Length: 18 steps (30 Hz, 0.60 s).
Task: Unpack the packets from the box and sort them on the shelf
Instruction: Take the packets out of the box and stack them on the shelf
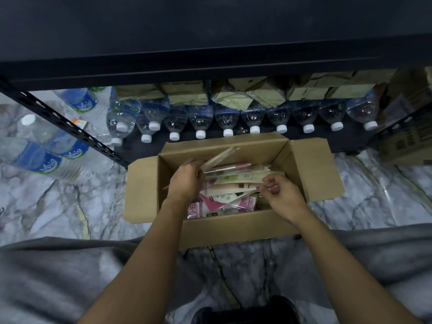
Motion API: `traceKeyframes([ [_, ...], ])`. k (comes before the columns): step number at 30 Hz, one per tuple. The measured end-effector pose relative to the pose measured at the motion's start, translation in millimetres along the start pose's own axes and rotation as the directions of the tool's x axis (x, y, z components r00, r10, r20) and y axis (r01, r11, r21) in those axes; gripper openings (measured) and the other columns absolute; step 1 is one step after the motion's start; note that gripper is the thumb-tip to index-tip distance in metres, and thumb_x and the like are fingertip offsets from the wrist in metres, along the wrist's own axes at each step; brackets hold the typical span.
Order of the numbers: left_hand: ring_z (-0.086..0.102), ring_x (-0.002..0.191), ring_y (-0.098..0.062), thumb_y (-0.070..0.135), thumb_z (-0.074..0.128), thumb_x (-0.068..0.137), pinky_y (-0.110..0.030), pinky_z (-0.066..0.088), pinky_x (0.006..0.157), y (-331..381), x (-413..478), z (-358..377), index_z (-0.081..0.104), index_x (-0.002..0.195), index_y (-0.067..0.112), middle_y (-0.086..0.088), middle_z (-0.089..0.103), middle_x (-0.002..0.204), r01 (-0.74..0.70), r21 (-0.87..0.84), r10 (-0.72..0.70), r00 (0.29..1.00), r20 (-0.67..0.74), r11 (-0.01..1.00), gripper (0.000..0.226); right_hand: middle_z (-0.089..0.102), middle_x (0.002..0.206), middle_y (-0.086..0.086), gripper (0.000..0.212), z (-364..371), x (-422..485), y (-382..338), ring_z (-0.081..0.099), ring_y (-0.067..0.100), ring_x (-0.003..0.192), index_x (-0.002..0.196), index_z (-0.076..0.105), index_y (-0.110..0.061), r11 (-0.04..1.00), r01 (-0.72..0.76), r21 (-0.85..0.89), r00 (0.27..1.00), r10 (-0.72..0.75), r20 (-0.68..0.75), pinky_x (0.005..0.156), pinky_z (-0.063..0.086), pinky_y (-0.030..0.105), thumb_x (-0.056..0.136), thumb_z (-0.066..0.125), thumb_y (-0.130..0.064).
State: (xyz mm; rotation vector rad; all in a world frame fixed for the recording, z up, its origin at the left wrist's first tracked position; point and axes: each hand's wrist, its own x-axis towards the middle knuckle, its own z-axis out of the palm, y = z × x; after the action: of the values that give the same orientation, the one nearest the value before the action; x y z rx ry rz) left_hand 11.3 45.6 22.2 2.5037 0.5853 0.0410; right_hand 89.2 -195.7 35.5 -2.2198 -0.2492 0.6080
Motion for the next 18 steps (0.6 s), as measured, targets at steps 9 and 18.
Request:
traceKeyframes([
  [9,0.057,0.109,-0.031,0.007,0.052,0.088,-0.042,0.050,0.084,15.9,22.3,38.1,0.063,0.125,0.021,-0.005,0.062,0.121,-0.154,0.202,0.148,0.988,0.045,0.967,0.040,0.062,0.089,-0.004,0.017,3.1,-0.2,3.9,0.058,0.007,0.075,0.103,0.062,-0.016,1.000,-0.010,-0.011,0.998,0.010,0.056,0.078,0.051,0.029,0.086,0.065,-0.017],
  [18,0.052,0.115,-0.027,0.017,0.052,0.093,-0.040,0.043,0.090,1.8,17.8,66.4,0.062,0.127,0.028,0.000,0.061,0.125,-0.205,0.187,0.173,0.969,0.176,0.961,0.037,0.062,0.085,-0.006,0.014,5.3,5.1,6.3,0.058,0.009,0.070,0.099,0.063,-0.018,0.999,-0.019,0.039,0.999,0.017,0.048,0.075,0.050,0.030,0.085,0.066,-0.018],
])
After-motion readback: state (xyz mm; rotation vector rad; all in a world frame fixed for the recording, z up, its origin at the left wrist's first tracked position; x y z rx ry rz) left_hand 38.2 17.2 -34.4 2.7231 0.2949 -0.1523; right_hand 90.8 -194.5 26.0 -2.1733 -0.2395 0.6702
